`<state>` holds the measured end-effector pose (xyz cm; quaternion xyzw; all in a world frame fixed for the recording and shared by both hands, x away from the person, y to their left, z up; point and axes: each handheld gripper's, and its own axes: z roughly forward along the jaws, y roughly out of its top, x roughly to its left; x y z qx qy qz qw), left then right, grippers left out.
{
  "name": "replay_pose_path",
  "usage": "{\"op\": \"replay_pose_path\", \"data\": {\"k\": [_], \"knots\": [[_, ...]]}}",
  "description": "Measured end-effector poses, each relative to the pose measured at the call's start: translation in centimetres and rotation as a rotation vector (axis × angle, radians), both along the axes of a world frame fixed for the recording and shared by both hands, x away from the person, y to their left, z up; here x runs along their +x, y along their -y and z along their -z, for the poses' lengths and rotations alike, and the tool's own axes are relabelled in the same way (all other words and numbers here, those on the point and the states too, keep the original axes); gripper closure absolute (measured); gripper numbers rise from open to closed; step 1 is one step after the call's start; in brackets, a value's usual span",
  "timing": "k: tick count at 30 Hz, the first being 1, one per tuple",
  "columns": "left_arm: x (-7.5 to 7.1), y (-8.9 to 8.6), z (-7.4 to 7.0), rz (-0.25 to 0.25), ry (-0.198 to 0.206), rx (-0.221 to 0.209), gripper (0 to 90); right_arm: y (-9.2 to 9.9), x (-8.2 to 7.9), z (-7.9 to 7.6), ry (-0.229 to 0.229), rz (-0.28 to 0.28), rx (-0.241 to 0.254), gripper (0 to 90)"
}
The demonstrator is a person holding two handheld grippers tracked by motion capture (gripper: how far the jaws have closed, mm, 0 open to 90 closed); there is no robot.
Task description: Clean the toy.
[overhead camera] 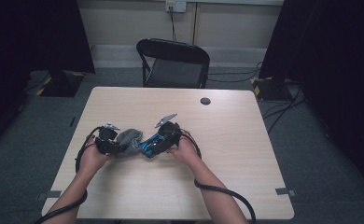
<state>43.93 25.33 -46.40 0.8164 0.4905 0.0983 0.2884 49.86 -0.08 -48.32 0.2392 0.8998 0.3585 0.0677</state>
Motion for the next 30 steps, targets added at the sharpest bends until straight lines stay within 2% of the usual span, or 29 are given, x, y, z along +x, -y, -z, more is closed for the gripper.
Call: {"op": "replay_pose_path", "data": {"k": [5, 7, 11, 23, 28, 30], "knots": [[0.5, -1.0, -1.2, -0.036, 0.017, -0.010, 73.0, 0.0, 0.0, 0.0, 0.000, -0.002, 0.004, 0.9], [1.0, -1.2, -1.6, -0.064, 0.031, -0.050, 72.9, 0.0, 0.0, 0.0, -0.001, -0.001, 0.005, 0.9], [2.3, -1.1, -2.4, -0.083, 0.042, -0.057, 72.9, 0.0, 0.0, 0.0, -0.002, 0.001, 0.004, 0.9], [6.9, 1.4, -3.8, -0.111, 0.085, -0.058, 72.9, 0.1, 0.1, 0.1, -0.002, -0.002, 0.007, 0.9], [8.5, 3.5, -3.1, -0.120, 0.102, -0.057, 72.9, 0.1, 0.1, 0.1, -0.004, -0.002, 0.010, 0.9], [8.9, 4.3, -2.7, -0.128, 0.098, -0.070, 72.9, 0.1, 0.1, 0.1, -0.003, -0.002, 0.011, 0.9]]}}
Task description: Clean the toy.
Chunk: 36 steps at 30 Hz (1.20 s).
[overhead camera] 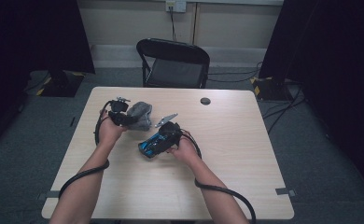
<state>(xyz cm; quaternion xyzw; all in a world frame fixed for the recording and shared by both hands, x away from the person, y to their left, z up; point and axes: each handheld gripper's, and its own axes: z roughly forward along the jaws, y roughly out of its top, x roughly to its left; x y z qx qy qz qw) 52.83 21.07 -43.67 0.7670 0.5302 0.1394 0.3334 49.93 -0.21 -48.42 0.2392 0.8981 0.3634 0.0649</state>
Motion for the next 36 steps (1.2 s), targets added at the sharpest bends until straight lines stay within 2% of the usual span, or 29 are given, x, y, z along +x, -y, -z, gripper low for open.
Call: {"op": "replay_pose_path", "data": {"k": [6, 12, 17, 21, 25, 27, 36], "knots": [[1.5, 2.7, 1.0, 0.007, 0.015, -0.010, 72.9, 0.0, 0.0, 0.0, -0.004, 0.001, -0.001, 0.9], [2.4, 4.8, 1.7, -0.009, 0.038, -0.023, 72.9, 0.0, 0.0, 0.0, -0.001, 0.004, 0.002, 0.9], [2.5, 6.5, 2.5, 0.027, 0.019, -0.005, 72.9, 0.0, 0.0, 0.0, -0.003, 0.006, -0.002, 0.9], [2.3, 7.0, 3.4, 0.047, -0.011, 0.000, 72.8, -0.1, 0.0, 0.0, -0.005, 0.004, -0.004, 0.9], [1.9, 7.1, 4.2, 0.075, -0.015, 0.021, 73.0, 0.0, 0.0, 0.0, -0.002, 0.005, -0.001, 0.9], [1.8, 7.1, 4.2, 0.075, -0.021, 0.013, 73.1, 0.0, 0.0, 0.0, -0.004, 0.005, -0.001, 0.9], [1.4, 6.5, 3.9, 0.102, -0.040, 0.025, 73.2, -0.1, 0.0, 0.0, -0.005, 0.003, -0.003, 0.9]]}}
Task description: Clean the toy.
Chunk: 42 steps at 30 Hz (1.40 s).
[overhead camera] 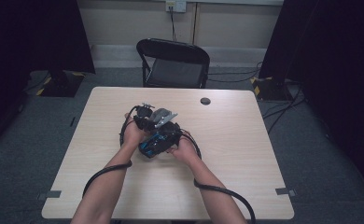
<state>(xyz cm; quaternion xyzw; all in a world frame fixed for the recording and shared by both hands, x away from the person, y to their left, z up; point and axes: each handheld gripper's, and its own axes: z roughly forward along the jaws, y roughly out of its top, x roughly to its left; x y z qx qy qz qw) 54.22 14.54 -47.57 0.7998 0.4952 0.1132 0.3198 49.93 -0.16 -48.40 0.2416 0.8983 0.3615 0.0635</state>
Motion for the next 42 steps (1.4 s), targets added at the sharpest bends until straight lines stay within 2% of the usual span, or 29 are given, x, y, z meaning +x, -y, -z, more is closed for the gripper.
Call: {"op": "replay_pose_path", "data": {"k": [12, 26, 29, 38, 42], "knots": [[-0.9, -0.8, -0.2, -0.006, -0.017, 0.007, 73.5, 0.0, 0.0, 0.0, 0.001, 0.001, 0.002, 0.9], [-2.6, -3.0, -0.5, 0.005, -0.046, 0.009, 73.4, 0.0, 0.0, 0.0, 0.000, -0.001, 0.002, 0.9], [-3.0, -3.6, -0.6, 0.020, -0.054, 0.026, 73.4, 0.1, 0.0, 0.0, 0.004, -0.002, 0.005, 0.9], [-4.4, -4.8, -0.8, 0.026, -0.055, 0.048, 73.3, 0.1, 0.0, 0.0, 0.006, -0.002, 0.004, 0.9], [-5.0, -5.2, -0.7, 0.017, -0.053, 0.040, 73.3, 0.0, 0.0, 0.0, 0.000, 0.000, 0.001, 0.9]]}}
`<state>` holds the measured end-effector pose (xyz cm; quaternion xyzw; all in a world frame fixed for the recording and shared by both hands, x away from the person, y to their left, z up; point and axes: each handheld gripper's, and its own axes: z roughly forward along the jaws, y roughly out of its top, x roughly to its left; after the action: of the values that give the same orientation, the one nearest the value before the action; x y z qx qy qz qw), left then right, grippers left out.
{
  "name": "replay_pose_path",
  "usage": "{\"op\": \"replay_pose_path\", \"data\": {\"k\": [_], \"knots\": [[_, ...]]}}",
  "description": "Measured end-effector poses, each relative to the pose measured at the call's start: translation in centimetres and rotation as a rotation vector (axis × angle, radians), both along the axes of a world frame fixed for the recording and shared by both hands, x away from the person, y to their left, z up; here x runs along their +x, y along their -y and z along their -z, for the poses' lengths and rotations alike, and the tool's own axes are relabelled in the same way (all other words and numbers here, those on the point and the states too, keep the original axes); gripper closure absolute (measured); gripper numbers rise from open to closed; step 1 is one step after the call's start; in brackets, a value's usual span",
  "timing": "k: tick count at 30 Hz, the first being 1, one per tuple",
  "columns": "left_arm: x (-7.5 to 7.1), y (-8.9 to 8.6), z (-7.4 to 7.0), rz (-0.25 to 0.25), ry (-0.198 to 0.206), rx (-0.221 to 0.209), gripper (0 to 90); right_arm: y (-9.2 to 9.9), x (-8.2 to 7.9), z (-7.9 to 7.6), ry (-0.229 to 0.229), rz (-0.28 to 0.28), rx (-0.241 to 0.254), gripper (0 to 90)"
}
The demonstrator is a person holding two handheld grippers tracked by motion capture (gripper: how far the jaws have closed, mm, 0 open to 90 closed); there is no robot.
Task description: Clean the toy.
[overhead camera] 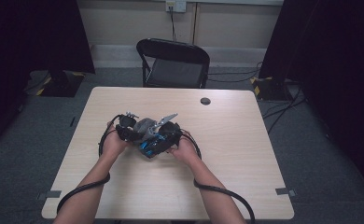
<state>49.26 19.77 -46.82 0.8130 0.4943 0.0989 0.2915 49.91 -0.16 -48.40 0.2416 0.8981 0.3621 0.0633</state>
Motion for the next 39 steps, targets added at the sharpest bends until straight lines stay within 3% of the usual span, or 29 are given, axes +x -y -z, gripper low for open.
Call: {"op": "replay_pose_path", "data": {"k": [39], "knots": [[-3.1, -2.6, 0.0, 0.003, 0.006, 0.026, 73.1, -0.1, 0.1, -0.1, -0.006, -0.003, -0.011, 0.9]]}}
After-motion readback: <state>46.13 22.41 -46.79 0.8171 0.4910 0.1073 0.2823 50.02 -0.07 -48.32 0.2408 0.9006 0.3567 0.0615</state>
